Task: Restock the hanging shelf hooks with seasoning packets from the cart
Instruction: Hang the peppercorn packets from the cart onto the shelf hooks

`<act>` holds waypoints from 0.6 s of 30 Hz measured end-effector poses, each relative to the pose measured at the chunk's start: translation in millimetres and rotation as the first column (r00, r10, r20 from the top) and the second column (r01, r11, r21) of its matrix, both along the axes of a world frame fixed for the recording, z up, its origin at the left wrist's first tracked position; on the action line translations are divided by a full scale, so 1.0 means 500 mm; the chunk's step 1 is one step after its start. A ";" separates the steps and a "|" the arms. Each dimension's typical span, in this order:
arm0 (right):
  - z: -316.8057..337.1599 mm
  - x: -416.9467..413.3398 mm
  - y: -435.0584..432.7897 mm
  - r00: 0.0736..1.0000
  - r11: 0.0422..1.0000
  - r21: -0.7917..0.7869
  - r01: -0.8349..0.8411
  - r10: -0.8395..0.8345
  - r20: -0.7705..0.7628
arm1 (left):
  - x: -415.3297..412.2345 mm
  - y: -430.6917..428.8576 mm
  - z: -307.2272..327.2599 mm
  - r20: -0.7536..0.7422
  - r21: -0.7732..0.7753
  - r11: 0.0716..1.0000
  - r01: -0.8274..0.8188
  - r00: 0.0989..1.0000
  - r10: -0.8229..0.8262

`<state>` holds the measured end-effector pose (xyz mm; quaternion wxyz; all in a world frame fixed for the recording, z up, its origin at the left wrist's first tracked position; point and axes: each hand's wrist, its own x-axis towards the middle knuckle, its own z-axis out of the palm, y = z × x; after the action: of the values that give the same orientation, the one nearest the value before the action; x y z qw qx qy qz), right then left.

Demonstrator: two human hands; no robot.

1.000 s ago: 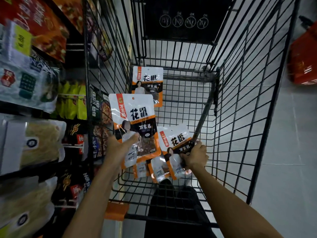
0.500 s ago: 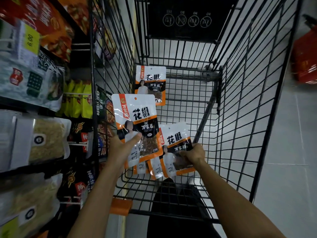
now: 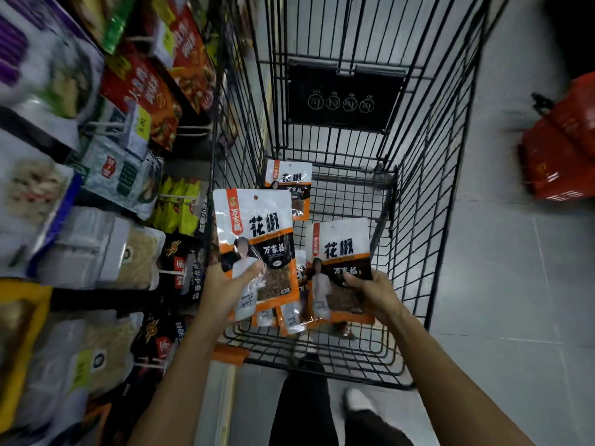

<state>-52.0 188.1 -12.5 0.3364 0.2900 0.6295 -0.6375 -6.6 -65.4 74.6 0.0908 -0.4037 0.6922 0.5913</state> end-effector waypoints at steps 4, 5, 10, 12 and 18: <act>0.119 -0.004 0.026 0.995 0.985 -0.164 -0.042 0.028 -0.091 | 0.066 0.012 0.086 -0.070 -0.021 0.998 -0.056 0.996 0.054; 0.149 -0.004 0.030 0.991 0.980 -0.190 -0.065 0.041 -0.128 | 0.086 0.019 0.110 -0.093 -0.018 0.996 -0.082 0.992 0.080; 0.304 0.009 0.027 0.910 0.930 -0.211 -0.299 0.212 -0.357 | 0.208 0.054 0.254 -0.294 -0.077 0.981 -0.175 0.945 0.146; 0.366 0.019 0.013 0.855 0.894 -0.198 -0.401 0.288 -0.432 | 0.268 0.068 0.316 -0.345 -0.110 0.966 -0.235 0.920 0.185; 0.554 0.092 -0.066 0.650 0.724 -0.169 -0.669 0.459 -0.605 | 0.473 0.094 0.518 -0.489 -0.198 0.882 -0.427 0.823 0.289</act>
<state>-6.1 155.3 264.3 0.3855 -0.1808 0.6199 -0.6591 230.1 -18.3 333.8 -0.2461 -0.3907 0.6861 0.5622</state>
